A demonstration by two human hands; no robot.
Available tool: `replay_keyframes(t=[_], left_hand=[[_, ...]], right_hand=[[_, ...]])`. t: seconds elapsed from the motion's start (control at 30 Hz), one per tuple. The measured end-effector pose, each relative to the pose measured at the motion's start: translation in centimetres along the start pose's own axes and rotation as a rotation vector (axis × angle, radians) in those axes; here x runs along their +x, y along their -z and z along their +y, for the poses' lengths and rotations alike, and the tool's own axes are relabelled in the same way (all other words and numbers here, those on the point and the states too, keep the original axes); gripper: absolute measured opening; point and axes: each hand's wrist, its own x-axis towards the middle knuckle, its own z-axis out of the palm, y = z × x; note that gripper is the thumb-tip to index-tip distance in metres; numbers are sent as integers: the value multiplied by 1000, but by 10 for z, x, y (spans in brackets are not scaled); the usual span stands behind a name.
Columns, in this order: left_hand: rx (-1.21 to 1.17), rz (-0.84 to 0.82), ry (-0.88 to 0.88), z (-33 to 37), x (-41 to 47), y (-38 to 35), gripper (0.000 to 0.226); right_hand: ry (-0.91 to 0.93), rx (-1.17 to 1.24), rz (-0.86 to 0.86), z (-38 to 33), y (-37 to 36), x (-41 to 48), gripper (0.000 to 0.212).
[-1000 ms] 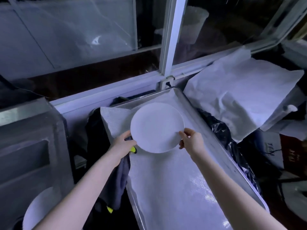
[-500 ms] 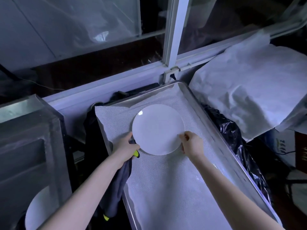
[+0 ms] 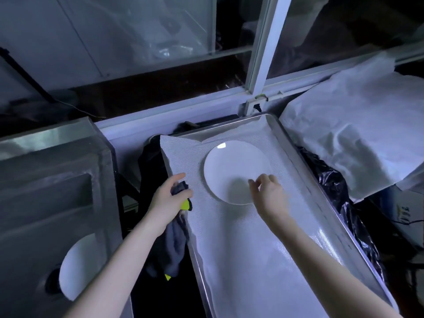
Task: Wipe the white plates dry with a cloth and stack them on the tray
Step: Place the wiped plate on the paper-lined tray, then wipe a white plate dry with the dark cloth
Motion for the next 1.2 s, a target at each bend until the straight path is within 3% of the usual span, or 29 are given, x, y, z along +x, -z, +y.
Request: replay_keyframes(t=[0.3,0.47,0.73,0.9,1.1,1.2], left_hand=[[-347,351,9,-22,-101,141,23],[-488,456,82,-55,-138,231,21],[-700,405,279,-122,-151,361,15],[-822,296,459,-166,-120,392,4],[-702,167,703,-228,-53,394,24],[-600,166,718,-252,-23,386,24]], right_hand=[[548,114,-286,-144,-43,-97,26],[642,117,-420,-205,-91,-153,23],[471,-1,-625,-275,-215,-230,22],[273,-128,-739,-286,-285,-252,43],[83,-237,-784,-279,-336,-243,62],[-5,-234,-777,-275,-356,-228,70]])
